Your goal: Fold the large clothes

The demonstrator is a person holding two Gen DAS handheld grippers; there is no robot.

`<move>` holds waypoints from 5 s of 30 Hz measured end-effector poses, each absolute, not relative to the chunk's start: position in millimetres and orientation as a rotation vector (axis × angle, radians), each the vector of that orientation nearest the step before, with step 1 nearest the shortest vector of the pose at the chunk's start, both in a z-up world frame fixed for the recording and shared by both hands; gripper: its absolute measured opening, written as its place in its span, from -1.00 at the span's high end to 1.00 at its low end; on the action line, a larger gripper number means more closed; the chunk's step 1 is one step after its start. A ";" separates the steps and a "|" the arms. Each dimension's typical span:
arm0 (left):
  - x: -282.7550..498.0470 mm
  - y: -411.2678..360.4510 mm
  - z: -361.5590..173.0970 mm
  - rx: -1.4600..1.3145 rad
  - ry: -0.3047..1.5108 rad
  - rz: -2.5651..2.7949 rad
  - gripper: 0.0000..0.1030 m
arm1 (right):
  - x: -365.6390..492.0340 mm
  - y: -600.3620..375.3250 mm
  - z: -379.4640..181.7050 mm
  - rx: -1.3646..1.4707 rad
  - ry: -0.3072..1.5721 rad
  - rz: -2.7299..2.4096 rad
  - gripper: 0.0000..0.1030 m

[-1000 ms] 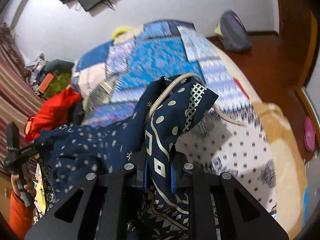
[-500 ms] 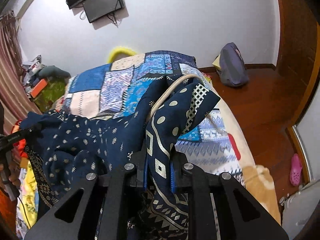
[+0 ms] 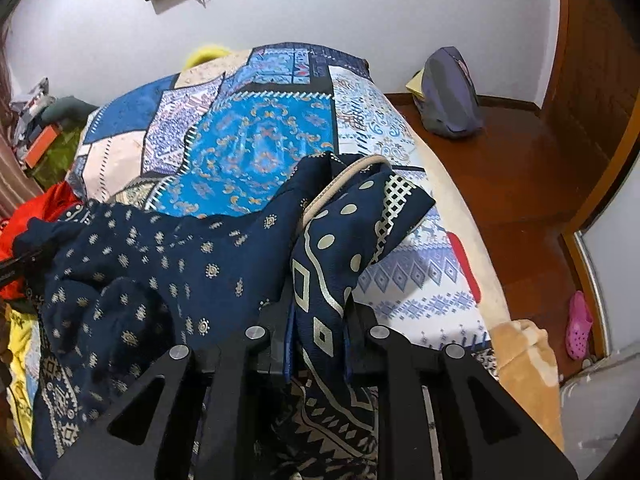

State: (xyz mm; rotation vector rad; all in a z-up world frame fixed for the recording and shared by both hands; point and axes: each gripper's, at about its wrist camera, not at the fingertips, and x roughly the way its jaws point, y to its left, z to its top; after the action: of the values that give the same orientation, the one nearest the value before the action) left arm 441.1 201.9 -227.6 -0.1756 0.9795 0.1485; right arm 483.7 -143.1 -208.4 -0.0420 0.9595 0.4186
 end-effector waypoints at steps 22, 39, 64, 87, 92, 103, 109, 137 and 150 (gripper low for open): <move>308.4 179.9 -125.6 -0.074 0.863 0.141 -0.16 | 355.4 -185.3 -106.5 -0.188 0.800 0.384 0.08; 210.8 174.0 -203.0 -0.209 1.144 -0.032 -0.35 | 280.4 -211.8 -167.2 -0.211 0.977 0.403 0.07; 188.2 141.9 -255.4 -0.483 1.182 -0.221 -0.33 | 259.8 -259.4 -255.0 0.029 1.199 0.408 0.06; 262.1 180.7 -167.5 -0.564 0.905 -0.226 0.82 | 351.9 -192.0 -138.5 0.037 0.874 0.572 0.82; 321.2 208.7 -146.9 -0.559 0.820 -0.152 0.82 | 414.2 -179.2 -129.8 0.060 0.830 0.501 0.82; 427.4 231.1 -243.3 -0.450 0.993 0.046 0.77 | 504.6 -164.1 -217.7 0.076 0.991 0.408 0.76; 430.1 229.5 -274.2 -0.421 1.038 0.027 0.76 | 502.2 -174.0 -232.6 0.121 1.040 0.401 0.53; 354.0 103.4 -227.2 0.010 0.975 0.012 -0.83 | 376.1 -86.6 -216.2 -0.146 1.016 0.664 0.34; 383.1 103.8 -258.1 0.034 0.994 0.044 -0.83 | 393.8 -79.3 -222.5 -0.157 0.992 0.638 0.34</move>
State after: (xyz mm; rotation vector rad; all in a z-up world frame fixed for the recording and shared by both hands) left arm 383.1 103.8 -258.1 0.0343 0.9943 0.0441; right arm 393.8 -79.3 -222.5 -0.1574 0.9920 0.6375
